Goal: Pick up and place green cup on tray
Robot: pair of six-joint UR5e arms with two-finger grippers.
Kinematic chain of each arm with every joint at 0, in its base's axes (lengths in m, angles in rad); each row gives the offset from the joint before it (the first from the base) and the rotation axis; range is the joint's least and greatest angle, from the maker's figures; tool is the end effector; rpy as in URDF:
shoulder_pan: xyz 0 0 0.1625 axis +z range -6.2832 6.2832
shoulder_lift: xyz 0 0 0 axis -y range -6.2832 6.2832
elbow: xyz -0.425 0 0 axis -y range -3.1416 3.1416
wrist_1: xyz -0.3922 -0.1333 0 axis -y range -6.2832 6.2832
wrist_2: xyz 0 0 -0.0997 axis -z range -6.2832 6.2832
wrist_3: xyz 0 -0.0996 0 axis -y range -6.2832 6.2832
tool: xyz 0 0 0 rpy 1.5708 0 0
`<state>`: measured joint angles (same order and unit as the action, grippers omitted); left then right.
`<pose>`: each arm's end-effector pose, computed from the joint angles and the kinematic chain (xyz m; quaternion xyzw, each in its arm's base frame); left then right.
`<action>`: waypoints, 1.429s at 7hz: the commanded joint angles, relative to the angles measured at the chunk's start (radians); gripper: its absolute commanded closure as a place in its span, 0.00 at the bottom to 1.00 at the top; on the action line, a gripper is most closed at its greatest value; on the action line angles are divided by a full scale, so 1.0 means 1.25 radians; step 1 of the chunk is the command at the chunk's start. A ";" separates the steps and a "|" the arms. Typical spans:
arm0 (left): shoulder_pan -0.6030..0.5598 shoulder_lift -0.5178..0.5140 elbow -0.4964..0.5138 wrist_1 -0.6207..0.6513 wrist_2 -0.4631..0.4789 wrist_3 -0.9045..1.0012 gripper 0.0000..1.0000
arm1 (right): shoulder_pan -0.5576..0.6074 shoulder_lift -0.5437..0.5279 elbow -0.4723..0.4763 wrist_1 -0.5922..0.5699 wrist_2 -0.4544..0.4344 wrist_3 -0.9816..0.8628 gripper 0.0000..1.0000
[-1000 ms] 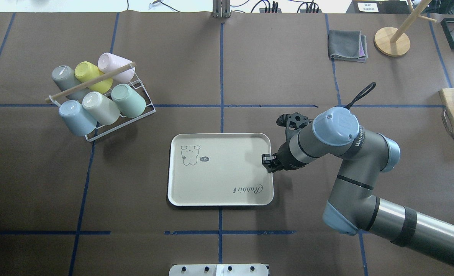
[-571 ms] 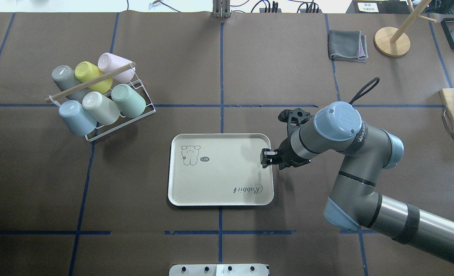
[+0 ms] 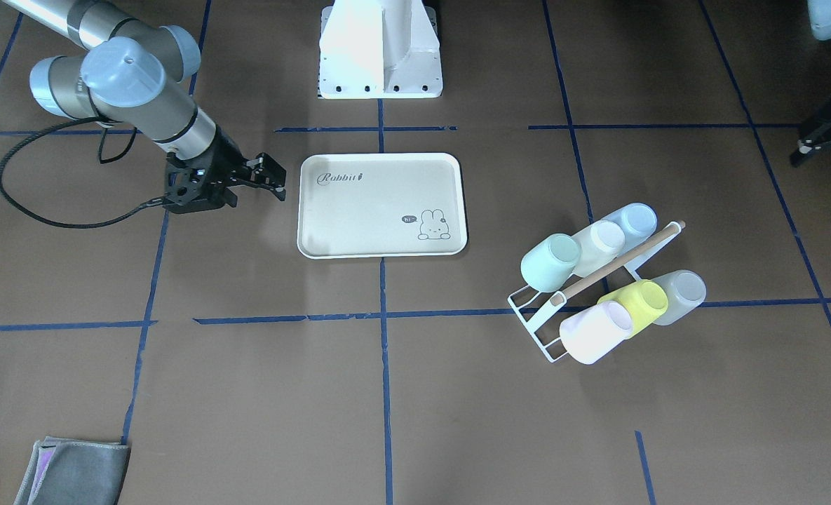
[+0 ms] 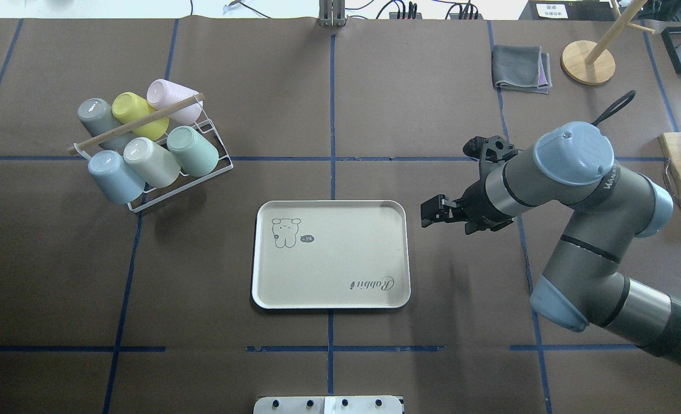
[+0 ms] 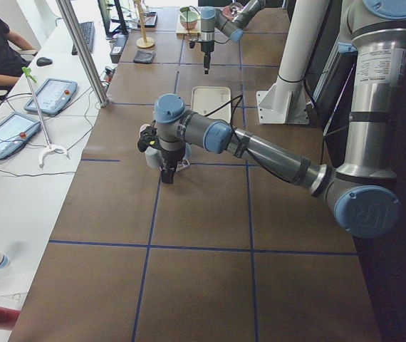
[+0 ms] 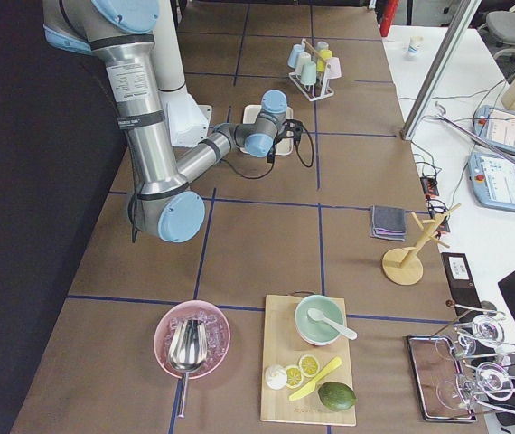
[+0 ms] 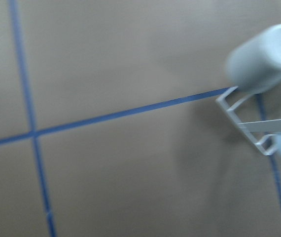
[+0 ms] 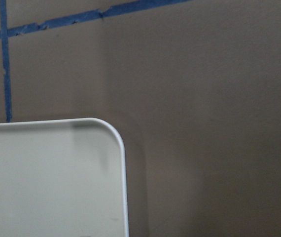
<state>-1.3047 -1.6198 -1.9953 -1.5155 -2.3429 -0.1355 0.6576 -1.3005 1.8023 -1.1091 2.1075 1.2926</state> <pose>0.0673 -0.4895 0.4329 0.1150 0.3993 0.1371 0.8992 -0.4123 -0.4225 0.3504 -0.0082 -0.5047 0.0405 0.8623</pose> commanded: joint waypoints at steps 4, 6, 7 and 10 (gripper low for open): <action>0.406 -0.316 -0.130 0.334 0.440 0.066 0.00 | 0.180 -0.132 0.047 0.001 0.077 -0.078 0.00; 0.503 -0.345 -0.119 0.353 0.612 0.250 0.00 | 0.291 -0.211 0.039 -0.004 0.130 -0.248 0.00; 0.560 -0.364 -0.094 0.363 0.714 0.307 0.00 | 0.347 -0.250 0.038 -0.021 0.147 -0.345 0.00; 0.693 -0.473 0.016 0.504 1.023 0.504 0.00 | 0.415 -0.276 0.045 -0.099 0.165 -0.461 0.00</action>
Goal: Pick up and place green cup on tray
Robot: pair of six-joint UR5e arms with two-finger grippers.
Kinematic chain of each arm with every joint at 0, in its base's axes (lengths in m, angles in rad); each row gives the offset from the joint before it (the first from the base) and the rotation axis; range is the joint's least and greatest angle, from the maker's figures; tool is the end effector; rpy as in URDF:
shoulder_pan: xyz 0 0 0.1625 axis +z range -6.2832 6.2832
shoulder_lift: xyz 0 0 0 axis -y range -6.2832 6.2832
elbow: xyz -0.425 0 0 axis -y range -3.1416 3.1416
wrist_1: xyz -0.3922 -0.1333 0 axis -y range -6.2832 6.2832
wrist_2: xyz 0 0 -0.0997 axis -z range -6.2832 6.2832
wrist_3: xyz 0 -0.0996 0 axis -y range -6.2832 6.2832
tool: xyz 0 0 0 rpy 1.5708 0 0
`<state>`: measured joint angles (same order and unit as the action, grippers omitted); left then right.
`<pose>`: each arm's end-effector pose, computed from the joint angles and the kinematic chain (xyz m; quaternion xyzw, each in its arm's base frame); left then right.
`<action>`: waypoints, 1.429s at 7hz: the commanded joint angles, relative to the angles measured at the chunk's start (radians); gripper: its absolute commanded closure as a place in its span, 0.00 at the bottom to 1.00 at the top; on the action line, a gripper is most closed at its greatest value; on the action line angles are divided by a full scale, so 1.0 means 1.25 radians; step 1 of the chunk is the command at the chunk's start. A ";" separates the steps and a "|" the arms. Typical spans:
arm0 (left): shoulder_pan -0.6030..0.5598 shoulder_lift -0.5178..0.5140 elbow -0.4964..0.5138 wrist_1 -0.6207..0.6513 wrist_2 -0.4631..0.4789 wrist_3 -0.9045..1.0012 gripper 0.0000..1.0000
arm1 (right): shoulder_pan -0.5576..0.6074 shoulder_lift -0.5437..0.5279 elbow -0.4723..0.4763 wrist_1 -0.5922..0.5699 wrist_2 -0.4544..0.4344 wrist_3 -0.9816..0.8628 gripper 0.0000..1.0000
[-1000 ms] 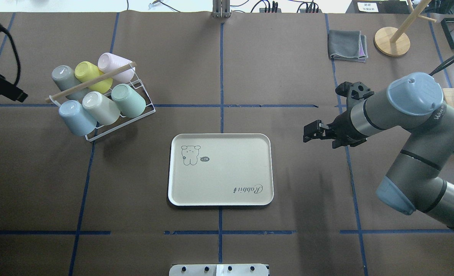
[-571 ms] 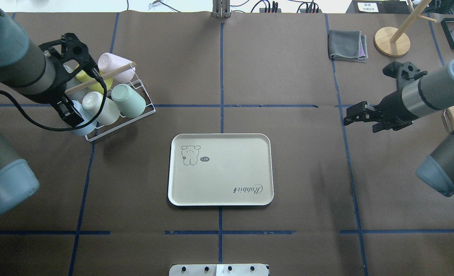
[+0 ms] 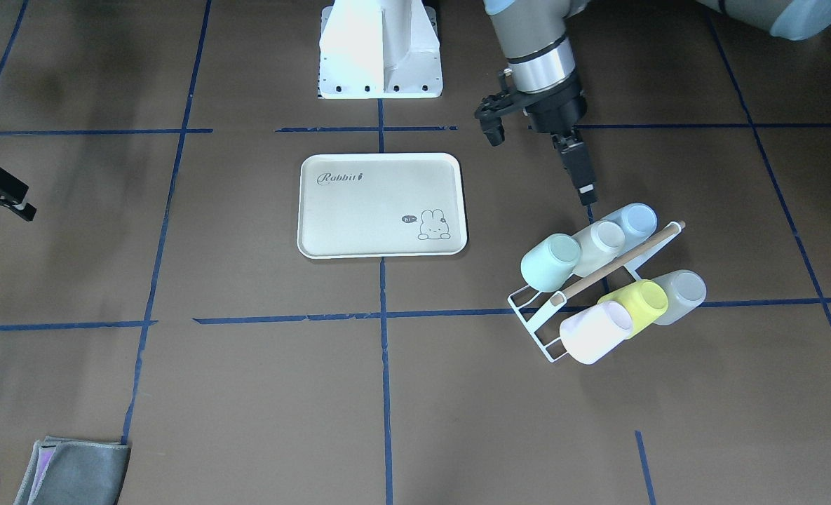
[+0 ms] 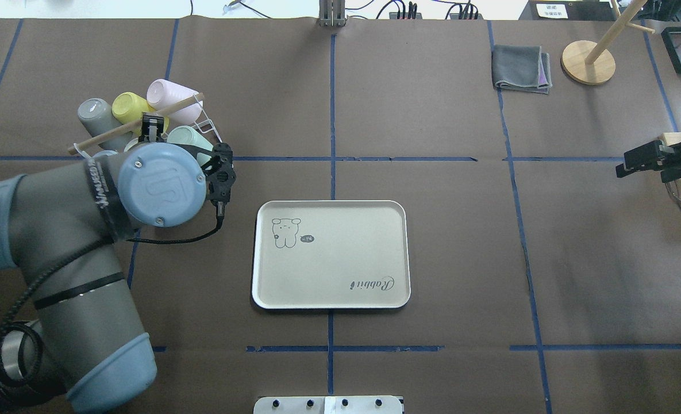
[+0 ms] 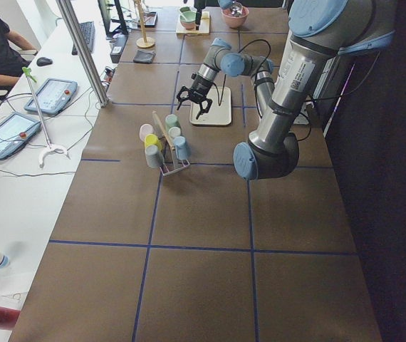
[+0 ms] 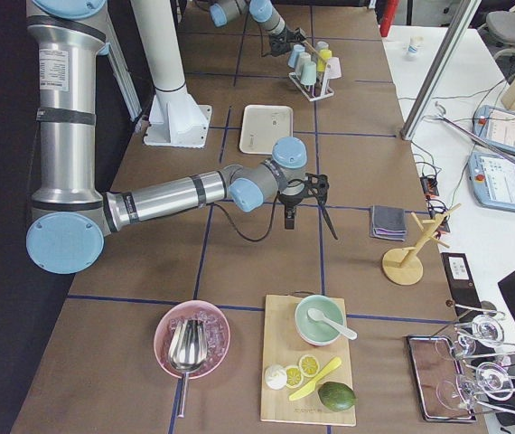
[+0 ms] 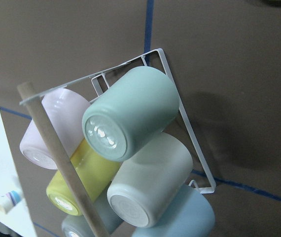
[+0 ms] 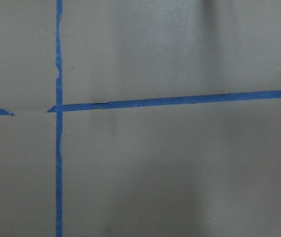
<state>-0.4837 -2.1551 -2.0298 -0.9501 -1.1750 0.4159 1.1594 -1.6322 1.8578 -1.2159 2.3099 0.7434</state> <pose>0.4163 -0.4127 0.2210 0.2575 -0.1138 0.6244 0.7286 -0.1312 -0.4664 0.5058 0.0347 -0.4357 0.0457 0.8983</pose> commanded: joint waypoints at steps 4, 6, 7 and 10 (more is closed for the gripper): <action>0.086 -0.129 0.194 0.118 0.188 0.111 0.00 | 0.012 -0.086 -0.007 -0.005 0.003 -0.027 0.00; 0.086 -0.161 0.296 0.126 0.218 0.112 0.00 | 0.012 -0.096 -0.010 -0.007 0.003 -0.028 0.00; 0.086 -0.164 0.339 0.134 0.255 0.113 0.00 | 0.012 -0.096 -0.011 -0.008 0.003 -0.028 0.00; 0.092 -0.200 0.441 0.136 0.282 0.112 0.00 | 0.011 -0.096 -0.016 -0.007 0.009 -0.027 0.00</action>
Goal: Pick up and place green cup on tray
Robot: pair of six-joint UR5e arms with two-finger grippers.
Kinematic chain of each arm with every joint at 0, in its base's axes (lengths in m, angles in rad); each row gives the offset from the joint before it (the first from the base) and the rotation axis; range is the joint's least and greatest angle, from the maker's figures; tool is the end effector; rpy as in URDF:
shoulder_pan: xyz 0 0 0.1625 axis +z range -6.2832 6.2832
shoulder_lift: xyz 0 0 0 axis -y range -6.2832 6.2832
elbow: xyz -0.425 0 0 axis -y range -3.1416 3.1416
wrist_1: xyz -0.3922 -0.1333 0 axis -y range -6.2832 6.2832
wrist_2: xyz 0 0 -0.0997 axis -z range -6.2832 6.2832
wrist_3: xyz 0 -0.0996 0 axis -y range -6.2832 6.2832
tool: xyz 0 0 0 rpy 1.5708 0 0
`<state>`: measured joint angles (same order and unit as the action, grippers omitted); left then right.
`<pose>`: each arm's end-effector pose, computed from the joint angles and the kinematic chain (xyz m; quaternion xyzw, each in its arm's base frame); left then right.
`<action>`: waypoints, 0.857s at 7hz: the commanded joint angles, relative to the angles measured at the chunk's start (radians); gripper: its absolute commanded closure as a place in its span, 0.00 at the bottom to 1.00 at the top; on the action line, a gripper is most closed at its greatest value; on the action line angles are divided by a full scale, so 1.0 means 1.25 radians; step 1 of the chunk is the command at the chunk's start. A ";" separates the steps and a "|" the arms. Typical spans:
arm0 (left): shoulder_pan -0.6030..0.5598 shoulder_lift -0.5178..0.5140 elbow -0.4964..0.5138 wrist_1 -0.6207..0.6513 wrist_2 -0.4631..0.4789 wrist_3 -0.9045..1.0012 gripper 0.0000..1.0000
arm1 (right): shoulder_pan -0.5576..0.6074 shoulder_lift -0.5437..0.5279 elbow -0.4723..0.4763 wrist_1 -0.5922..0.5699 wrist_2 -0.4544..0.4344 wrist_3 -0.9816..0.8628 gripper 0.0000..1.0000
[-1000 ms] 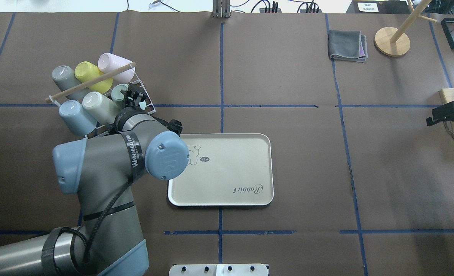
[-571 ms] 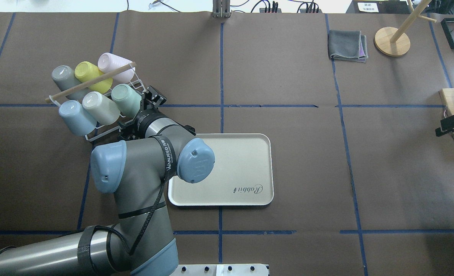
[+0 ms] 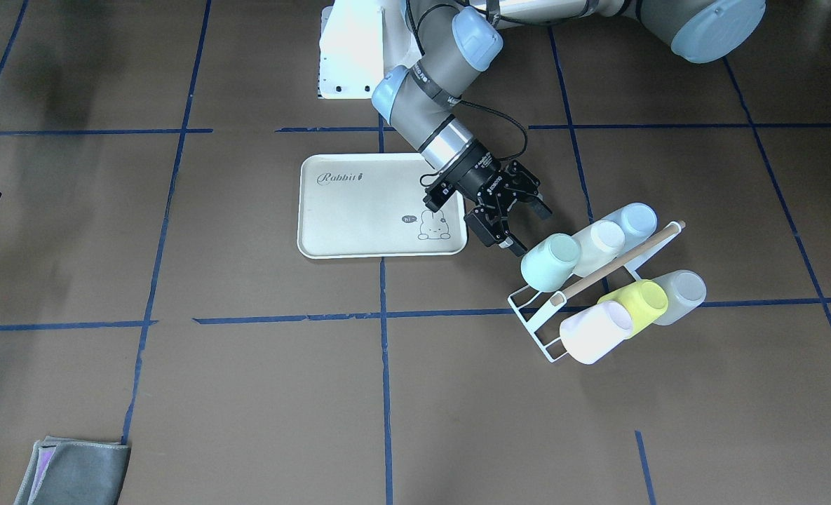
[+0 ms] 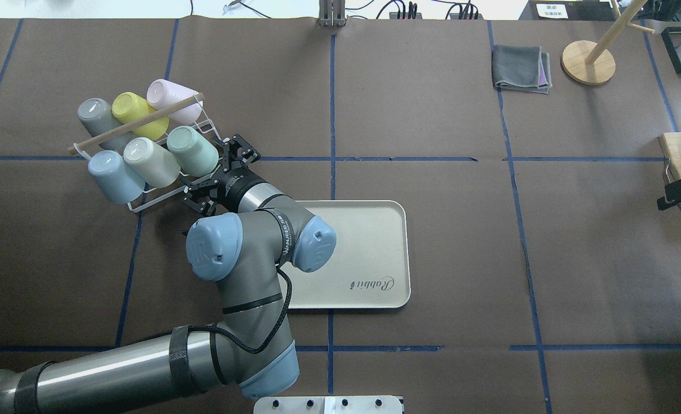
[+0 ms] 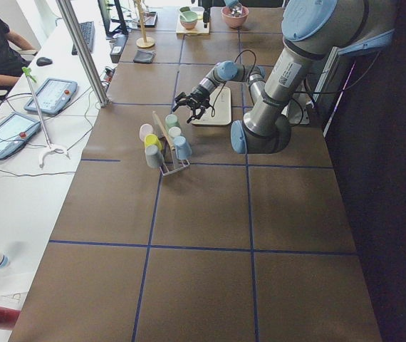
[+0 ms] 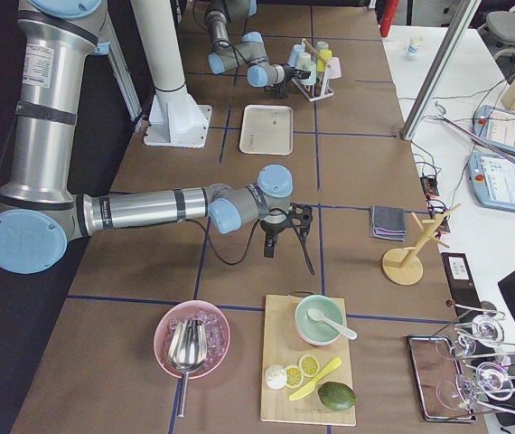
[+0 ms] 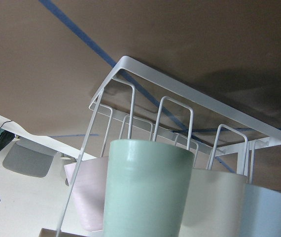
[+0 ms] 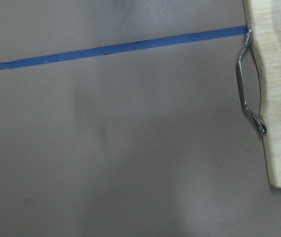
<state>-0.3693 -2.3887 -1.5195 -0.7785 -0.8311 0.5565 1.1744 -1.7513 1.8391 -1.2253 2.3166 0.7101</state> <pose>0.5715 -0.4361 0.2571 0.1032 -0.3466 0.7209 0.5912 -0.1076 -0.4272 0.5707 -0.0166 -0.4079 0.0647 0.9106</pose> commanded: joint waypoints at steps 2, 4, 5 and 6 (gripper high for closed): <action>0.001 -0.016 0.059 -0.007 0.036 0.003 0.00 | -0.001 0.000 0.000 0.000 0.003 0.000 0.00; 0.001 -0.015 0.074 0.001 0.045 0.006 0.00 | -0.001 -0.005 0.000 0.001 0.003 0.000 0.00; 0.001 -0.016 0.086 0.001 0.046 0.008 0.00 | 0.000 -0.007 0.001 0.001 0.005 0.001 0.00; 0.000 -0.016 0.094 -0.001 0.046 0.006 0.00 | 0.001 -0.005 0.000 0.002 0.011 0.001 0.00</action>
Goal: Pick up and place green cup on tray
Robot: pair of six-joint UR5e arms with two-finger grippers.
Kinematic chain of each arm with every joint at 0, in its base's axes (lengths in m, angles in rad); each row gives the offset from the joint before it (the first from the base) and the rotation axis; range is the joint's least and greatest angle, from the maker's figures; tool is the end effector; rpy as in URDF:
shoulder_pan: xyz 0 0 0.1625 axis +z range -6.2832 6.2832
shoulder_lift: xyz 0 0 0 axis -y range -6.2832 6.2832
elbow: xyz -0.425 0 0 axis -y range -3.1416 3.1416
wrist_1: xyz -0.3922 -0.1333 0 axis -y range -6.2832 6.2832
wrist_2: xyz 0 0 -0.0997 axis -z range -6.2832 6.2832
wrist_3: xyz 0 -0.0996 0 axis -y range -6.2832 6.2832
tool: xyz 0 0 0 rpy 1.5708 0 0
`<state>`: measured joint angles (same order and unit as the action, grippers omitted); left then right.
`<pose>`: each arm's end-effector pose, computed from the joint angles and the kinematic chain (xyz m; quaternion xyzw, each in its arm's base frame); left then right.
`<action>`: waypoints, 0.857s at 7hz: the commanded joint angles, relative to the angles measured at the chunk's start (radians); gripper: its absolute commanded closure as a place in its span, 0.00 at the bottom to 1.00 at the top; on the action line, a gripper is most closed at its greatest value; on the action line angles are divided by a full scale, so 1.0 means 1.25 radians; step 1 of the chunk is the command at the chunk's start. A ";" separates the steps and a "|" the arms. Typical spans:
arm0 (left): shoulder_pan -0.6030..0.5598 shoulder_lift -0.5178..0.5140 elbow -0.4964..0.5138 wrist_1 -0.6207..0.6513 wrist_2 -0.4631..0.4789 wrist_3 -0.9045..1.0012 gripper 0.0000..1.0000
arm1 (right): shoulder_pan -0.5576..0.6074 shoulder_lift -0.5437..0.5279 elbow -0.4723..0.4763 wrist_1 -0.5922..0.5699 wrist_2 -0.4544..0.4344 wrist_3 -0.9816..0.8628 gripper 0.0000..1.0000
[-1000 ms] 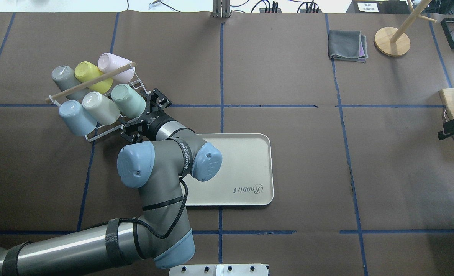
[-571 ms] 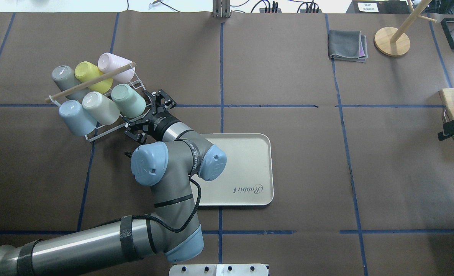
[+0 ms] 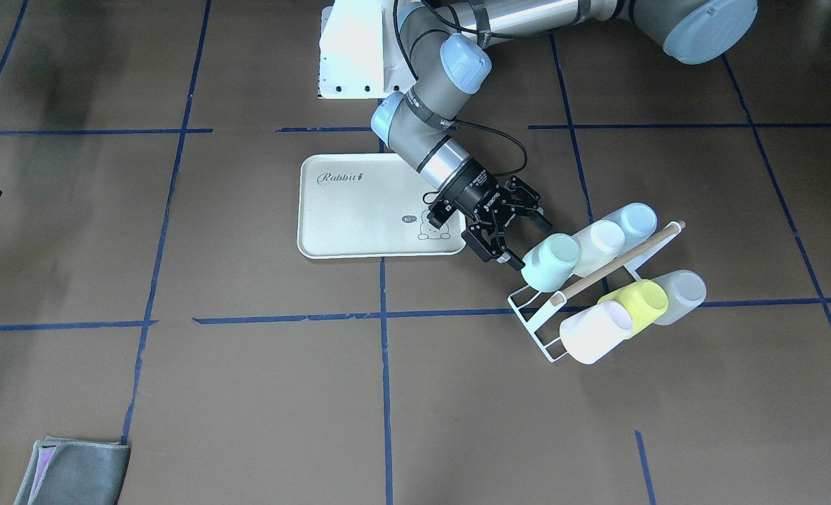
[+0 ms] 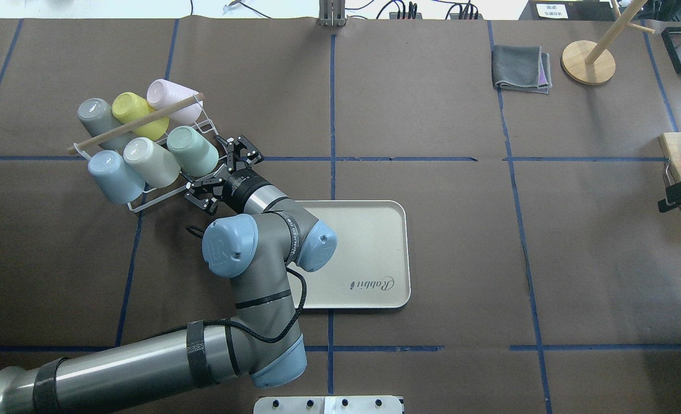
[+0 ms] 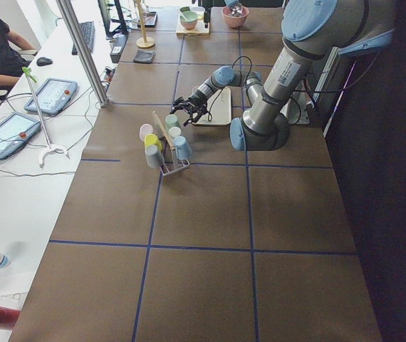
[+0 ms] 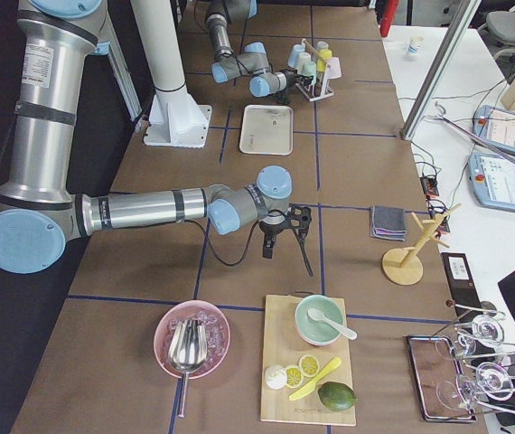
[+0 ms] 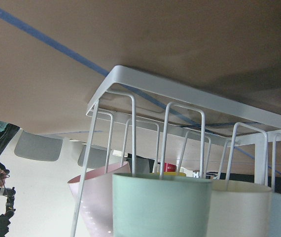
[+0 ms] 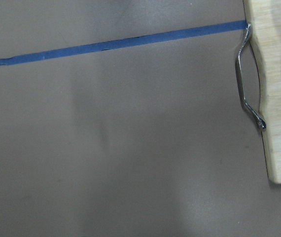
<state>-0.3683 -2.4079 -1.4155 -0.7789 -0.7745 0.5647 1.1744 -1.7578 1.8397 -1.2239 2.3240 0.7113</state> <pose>0.5903 -0.4470 0.2801 0.0732 -0.3835 0.7250 0.5674 -0.1070 -0.4244 0.5726 -0.0207 -0.4097 0.0652 0.9097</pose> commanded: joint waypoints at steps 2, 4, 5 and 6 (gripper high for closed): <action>-0.004 -0.006 0.031 -0.006 0.010 0.001 0.00 | -0.001 0.001 -0.005 0.000 0.005 -0.001 0.00; -0.008 -0.005 0.046 -0.025 0.013 0.002 0.00 | -0.001 0.000 -0.006 0.000 0.005 -0.001 0.00; -0.010 -0.005 0.049 -0.027 0.013 0.002 0.00 | -0.001 0.000 -0.006 0.000 0.005 -0.001 0.00; -0.018 -0.004 0.052 -0.042 0.013 0.002 0.00 | -0.001 0.000 -0.008 -0.001 0.005 -0.001 0.00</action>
<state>-0.3820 -2.4142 -1.3562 -0.8147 -0.7582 0.5674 1.1735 -1.7578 1.8314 -1.2245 2.3301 0.7102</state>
